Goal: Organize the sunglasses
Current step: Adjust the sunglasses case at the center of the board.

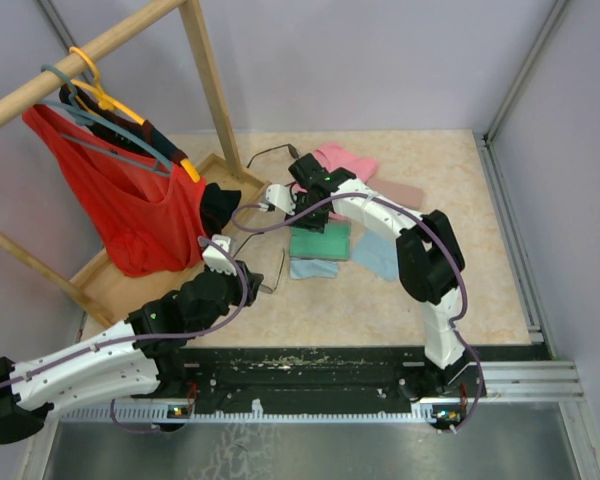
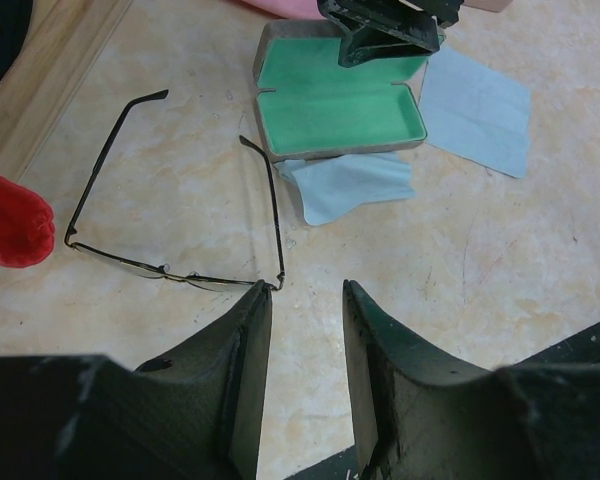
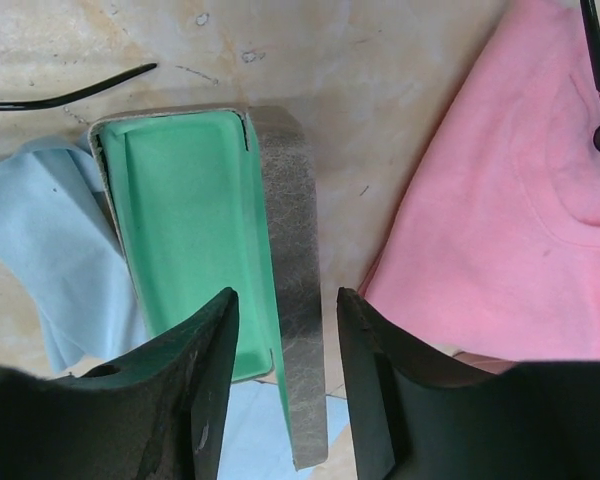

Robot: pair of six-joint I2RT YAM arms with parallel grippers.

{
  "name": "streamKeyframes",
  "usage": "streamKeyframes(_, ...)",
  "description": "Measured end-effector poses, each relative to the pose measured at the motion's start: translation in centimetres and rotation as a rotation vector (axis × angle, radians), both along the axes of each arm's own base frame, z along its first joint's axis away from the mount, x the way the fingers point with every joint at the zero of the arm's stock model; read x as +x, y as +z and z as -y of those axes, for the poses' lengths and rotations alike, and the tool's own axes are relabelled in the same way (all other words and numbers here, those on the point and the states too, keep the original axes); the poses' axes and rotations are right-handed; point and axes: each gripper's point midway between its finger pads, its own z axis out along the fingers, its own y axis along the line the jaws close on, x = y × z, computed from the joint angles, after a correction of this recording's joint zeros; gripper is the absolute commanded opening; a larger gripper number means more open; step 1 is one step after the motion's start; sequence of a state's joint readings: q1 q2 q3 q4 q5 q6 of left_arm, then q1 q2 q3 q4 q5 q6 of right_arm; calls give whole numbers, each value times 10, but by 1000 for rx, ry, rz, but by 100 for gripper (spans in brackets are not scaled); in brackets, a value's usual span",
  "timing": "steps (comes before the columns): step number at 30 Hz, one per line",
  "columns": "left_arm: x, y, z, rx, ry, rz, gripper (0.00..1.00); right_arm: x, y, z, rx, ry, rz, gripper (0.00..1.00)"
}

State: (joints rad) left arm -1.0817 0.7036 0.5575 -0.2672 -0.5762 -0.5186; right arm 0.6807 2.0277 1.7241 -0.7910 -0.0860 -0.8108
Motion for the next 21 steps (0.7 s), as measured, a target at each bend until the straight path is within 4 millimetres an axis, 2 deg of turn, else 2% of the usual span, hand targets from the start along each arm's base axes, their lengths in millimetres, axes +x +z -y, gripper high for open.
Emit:
streamKeyframes(3,0,-1,-1,4,0,-2,41,1,0,-1,5,-2,3,46)
streamKeyframes(4,0,0,-1,3,0,-1,41,1,1,-1,7,-2,4,52)
streamKeyframes(5,0,0,-1,2,0,-1,42,2,1,-2,9,-2,6,59)
streamKeyframes(6,-1,0,-1,1,0,0,42,3,1,-3,13,-3,10,77)
streamKeyframes(7,-1,0,-1,0,0,0,42,3,2,-3,16,-6,13,89)
streamKeyframes(8,-1,0,-1,0,0,0,42,5,2,-4,19,-7,18,93)
streamKeyframes(18,-1,2,-4,-4,7,6,43,18,13,-13,77,-33,86,95)
streamKeyframes(21,0,3,-5,-2,10,8,44,18,28,-12,131,-72,128,98)
